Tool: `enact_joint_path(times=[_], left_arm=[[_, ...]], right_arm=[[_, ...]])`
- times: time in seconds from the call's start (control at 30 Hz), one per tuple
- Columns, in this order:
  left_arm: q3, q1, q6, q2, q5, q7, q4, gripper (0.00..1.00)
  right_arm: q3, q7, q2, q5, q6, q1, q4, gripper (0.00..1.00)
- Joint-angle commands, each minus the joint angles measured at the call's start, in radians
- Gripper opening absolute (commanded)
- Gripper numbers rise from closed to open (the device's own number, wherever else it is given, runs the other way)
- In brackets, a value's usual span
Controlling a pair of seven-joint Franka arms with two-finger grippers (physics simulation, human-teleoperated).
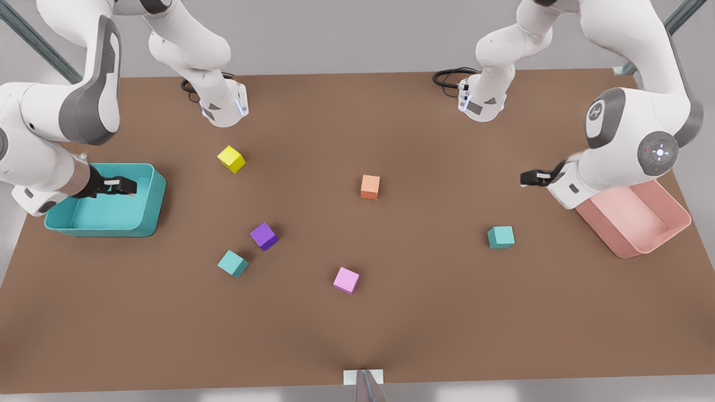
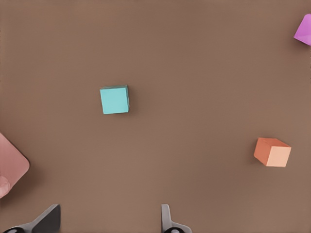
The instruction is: Stack the two blue cubes on top of each other
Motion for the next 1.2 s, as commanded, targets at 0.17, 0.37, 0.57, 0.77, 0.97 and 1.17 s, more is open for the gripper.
enact_joint_path(times=[0.17, 0.37, 0.57, 0.77, 0.97, 1.17], left_arm=[[-0.002, -0.014, 0.101, 0.023, 0.009, -0.042, 0.003, 1.00], [-0.002, -0.008, -0.015, 0.111, 0.009, -0.042, -0.001, 1.00], [-0.002, -0.011, -0.015, 0.114, 0.009, -0.044, -0.001, 1.00], [-0.002, -0.009, -0.015, 0.120, 0.010, -0.045, -0.001, 1.00], [-0.002, -0.011, -0.015, 0.120, 0.010, -0.045, -0.001, 1.00], [-0.002, -0.011, -0.014, 0.120, 0.012, -0.045, 0.000, 1.00]], right_arm=[[0.005, 0.028, 0.225, 0.032, 0.124, 0.048, 0.163, 1.00], [0.003, 0.623, 0.465, 0.136, 0.198, 0.070, 0.170, 1.00], [0.002, 0.920, 0.571, -0.003, 0.459, 0.108, 0.155, 1.00], [0.008, 0.920, 0.620, 0.086, 0.615, 0.108, 0.121, 1.00], [0.011, 0.918, 0.581, 0.096, 0.718, 0.130, 0.023, 1.00], [0.031, 0.897, 0.580, 0.096, 0.707, 0.128, 0.012, 1.00]])
